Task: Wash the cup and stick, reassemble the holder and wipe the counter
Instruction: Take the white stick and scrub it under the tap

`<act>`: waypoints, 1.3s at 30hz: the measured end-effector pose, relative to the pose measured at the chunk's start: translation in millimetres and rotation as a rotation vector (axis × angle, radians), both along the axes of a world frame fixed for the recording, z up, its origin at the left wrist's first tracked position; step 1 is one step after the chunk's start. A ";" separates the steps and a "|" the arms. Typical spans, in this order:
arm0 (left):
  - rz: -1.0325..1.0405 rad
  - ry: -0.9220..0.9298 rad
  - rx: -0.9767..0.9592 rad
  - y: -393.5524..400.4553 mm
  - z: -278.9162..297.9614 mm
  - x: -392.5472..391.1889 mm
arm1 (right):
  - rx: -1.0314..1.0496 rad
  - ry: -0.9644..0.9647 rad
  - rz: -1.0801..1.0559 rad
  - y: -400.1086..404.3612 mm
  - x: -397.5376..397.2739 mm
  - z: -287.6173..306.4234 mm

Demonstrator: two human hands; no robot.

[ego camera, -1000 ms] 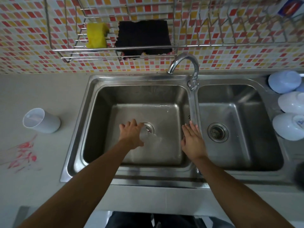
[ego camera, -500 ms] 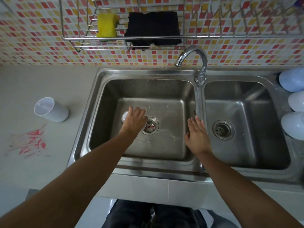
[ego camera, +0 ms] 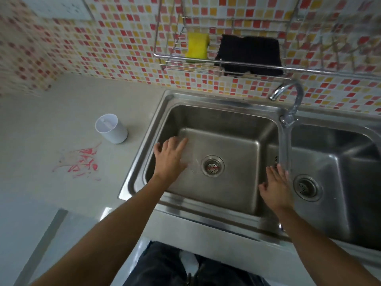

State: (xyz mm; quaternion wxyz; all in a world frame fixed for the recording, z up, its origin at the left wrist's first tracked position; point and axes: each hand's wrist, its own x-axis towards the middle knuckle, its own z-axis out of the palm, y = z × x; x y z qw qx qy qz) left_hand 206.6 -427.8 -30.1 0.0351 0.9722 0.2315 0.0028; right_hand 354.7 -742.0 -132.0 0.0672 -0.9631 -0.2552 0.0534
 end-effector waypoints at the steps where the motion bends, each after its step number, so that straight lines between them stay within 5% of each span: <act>1: 0.061 -0.056 -0.049 8.3 2.1 -11.2 | -0.005 0.006 -0.021 2.4 -0.1 -0.2; 7: 0.354 -0.375 -0.367 62.3 7.6 -75.9 | 0.146 0.215 -0.237 57.2 -21.7 12.3; 12: 0.495 -0.439 -0.318 102.8 2.1 -117.3 | 0.359 0.303 -0.185 161.6 -64.3 32.8; 24: 0.447 -0.445 -0.662 185.1 -21.0 -153.5 | 0.542 0.418 0.052 367.6 -117.1 88.3; 33: 0.310 -0.394 -0.670 205.4 -16.3 -165.0 | 0.608 0.487 0.164 438.4 -123.3 105.0; 37: 0.259 -0.620 -0.496 242.9 8.9 -143.4 | 0.543 0.503 0.269 462.4 -115.2 118.2; 39: 0.172 -0.591 -0.391 270.9 20.4 -120.3 | 0.444 0.512 0.322 473.7 -112.9 125.5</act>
